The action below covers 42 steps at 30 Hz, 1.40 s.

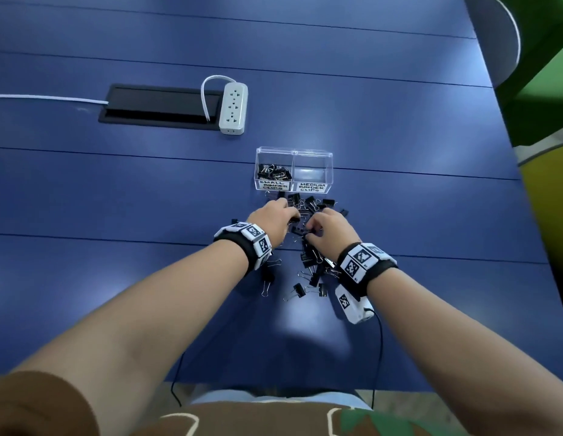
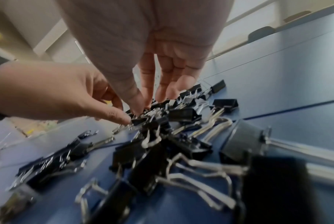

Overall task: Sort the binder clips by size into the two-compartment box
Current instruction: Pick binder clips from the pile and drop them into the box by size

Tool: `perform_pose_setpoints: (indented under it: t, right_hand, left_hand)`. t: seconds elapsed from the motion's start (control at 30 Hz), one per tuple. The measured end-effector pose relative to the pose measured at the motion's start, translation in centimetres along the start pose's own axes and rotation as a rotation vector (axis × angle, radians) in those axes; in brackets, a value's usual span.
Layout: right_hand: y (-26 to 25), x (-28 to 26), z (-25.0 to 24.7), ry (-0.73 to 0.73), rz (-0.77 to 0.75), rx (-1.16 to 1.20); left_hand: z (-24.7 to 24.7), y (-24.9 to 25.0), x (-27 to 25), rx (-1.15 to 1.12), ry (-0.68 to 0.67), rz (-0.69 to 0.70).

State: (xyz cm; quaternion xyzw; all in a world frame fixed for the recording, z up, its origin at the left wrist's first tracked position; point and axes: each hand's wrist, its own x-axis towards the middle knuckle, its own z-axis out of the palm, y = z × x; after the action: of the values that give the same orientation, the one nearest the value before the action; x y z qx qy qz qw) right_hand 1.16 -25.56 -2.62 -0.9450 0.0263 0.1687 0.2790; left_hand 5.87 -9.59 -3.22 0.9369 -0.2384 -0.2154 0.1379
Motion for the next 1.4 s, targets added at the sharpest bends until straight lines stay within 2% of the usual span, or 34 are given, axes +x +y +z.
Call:
perform_pose_setpoints:
  t: [0.1, 0.27, 0.5, 0.67, 0.83, 0.97, 1.1, 1.27, 1.4]
  right_hand:
    - [-0.3, 0.0, 0.9, -0.08, 0.01, -0.092]
    - [-0.5, -0.4, 1.4, -0.046, -0.025, -0.099]
    - [-0.6, -0.3, 1.8, -0.049, -0.003, -0.06]
    - [-0.8, -0.3, 1.8, -0.056, -0.029, -0.096]
    - [-0.6, -0.6, 1.1, -0.05, -0.073, 0.057]
    - [0.4, -0.9, 0.2, 0.09, 0.009, 0.265]
    - [0.9, 0.0, -0.6, 0.142, 0.011, 0.161]
    - [0.2, 0.5, 0.3, 0.029, -0.083, 0.006]
    - [-0.3, 1.0, 0.8, -0.029, -0.066, -0.079]
  left_hand:
    - [0.1, -0.1, -0.2, 0.057, -0.005, -0.003]
    - [-0.1, -0.6, -0.7, 0.044, 0.008, -0.01]
    - [-0.5, -1.2, -1.5, -0.176, 0.018, -0.081]
    - [-0.6, -2.0, -1.8, -0.341, 0.09, -0.23]
    - [-0.3, -1.2, -1.2, -0.259, 0.066, -0.264]
    - [-0.1, 0.1, -1.1, -0.245, 0.088, -0.263]
    - [0.1, 0.8, -1.0, -0.218, 0.062, -0.25]
    - [1.0, 0.8, -0.3, -0.116, 0.035, -0.219]
    - [1.3, 0.6, -0.3, -0.093, 0.054, -0.208]
